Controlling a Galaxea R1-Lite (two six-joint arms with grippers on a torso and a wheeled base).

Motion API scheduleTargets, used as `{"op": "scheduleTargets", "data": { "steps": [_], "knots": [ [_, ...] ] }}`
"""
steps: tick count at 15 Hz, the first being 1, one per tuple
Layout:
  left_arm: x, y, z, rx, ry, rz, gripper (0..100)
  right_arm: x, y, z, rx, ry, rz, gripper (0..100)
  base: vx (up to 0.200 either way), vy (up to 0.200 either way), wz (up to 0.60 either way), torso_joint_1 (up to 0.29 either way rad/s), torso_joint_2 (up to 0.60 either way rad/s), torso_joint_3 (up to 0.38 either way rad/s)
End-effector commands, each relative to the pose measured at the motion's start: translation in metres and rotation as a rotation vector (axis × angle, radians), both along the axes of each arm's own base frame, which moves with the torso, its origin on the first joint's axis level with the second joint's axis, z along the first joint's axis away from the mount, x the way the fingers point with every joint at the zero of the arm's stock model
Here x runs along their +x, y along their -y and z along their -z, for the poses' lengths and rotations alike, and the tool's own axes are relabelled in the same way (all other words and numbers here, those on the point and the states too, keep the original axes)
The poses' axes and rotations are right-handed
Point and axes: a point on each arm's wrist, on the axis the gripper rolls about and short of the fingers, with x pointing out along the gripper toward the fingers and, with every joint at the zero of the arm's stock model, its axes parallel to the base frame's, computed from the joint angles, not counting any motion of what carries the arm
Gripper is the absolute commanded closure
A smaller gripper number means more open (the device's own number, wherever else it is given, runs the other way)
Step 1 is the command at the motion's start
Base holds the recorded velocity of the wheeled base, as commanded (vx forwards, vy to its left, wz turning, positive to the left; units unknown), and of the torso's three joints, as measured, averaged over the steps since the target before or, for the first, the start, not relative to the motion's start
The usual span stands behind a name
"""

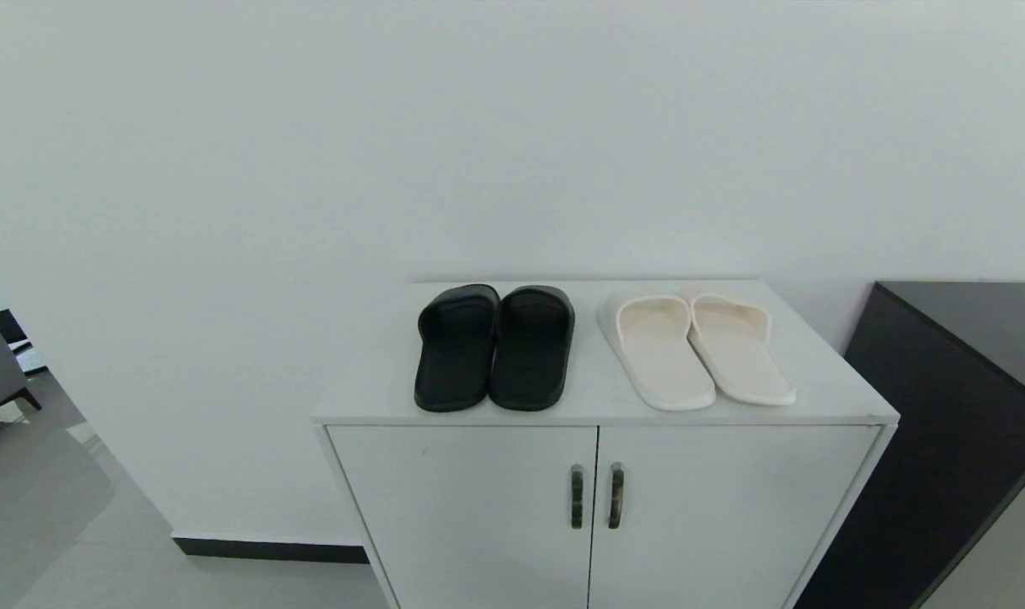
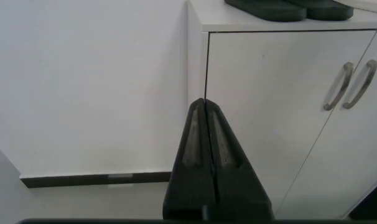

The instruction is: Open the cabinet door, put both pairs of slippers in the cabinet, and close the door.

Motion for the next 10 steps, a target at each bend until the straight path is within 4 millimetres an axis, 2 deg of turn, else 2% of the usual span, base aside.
{"op": "scheduleTargets", "data": {
  "steps": [1, 5, 10],
  "knots": [
    [0.0, 0.0, 0.0, 0.0, 0.0, 0.0, 100, 0.048, -0.06, -0.01, 0.022, -0.086, -0.003, 0, 0.0, 0.0, 0.0, 0.0, 0.0, 0.0],
    [0.0, 0.0, 0.0, 0.0, 0.0, 0.0, 100, 0.095, -0.102, -0.022, -0.004, -0.113, 0.02, 0, 0.0, 0.0, 0.0, 0.0, 0.0, 0.0],
    [0.0, 0.0, 0.0, -0.002, 0.0, 0.0, 100, 0.153, -0.15, -0.012, -0.053, -0.134, 0.071, 0, 0.0, 0.0, 0.0, 0.0, 0.0, 0.0]
  ]
}}
